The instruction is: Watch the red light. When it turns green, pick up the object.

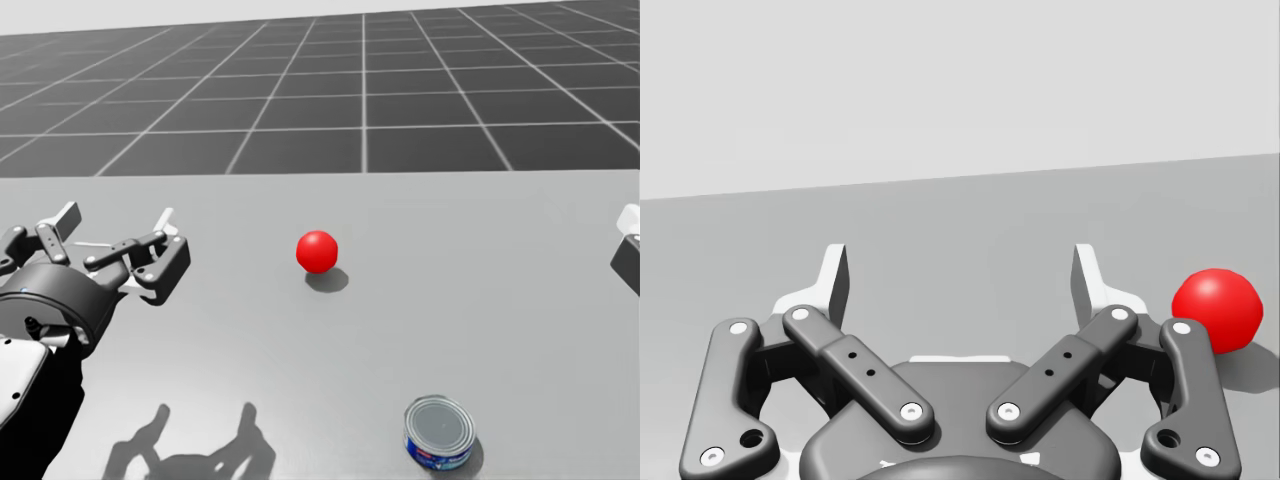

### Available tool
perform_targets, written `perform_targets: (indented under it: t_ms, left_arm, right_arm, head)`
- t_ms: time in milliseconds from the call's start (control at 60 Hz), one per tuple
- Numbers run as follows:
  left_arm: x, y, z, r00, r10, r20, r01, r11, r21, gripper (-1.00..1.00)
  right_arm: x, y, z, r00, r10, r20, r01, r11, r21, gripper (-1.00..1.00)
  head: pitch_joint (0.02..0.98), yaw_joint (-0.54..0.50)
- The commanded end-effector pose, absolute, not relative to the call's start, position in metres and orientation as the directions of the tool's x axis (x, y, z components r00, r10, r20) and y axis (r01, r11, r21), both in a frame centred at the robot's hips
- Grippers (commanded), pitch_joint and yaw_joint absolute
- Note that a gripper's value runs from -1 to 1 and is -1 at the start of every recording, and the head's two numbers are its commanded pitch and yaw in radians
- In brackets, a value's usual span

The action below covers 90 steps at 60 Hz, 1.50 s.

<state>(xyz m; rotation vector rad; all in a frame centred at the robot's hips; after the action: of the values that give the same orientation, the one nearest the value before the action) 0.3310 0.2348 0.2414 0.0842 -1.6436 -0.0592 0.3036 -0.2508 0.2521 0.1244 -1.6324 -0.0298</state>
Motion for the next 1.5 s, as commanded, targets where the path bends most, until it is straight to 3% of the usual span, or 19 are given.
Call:
perform_targets:
  t_ms: [17,1500]
  left_arm:
    - [0.3310,0.2341,0.2414,-0.073,-0.090,0.993,-0.018,0.996,0.089,-1.00]
    - [0.3284,0.2320,0.2428,-0.087,-0.101,0.991,-0.008,0.995,0.100,-1.00]
  right_arm:
    - [0.3035,-0.2501,0.2522,-0.060,-0.097,0.9935,-0.068,0.993,0.092,-1.00]
    - [0.3026,-0.2469,0.2523,-0.068,-0.072,0.9951,-0.078,0.995,0.066,-1.00]
  head:
    - [0.586,0.09]
    - [0.598,0.10]
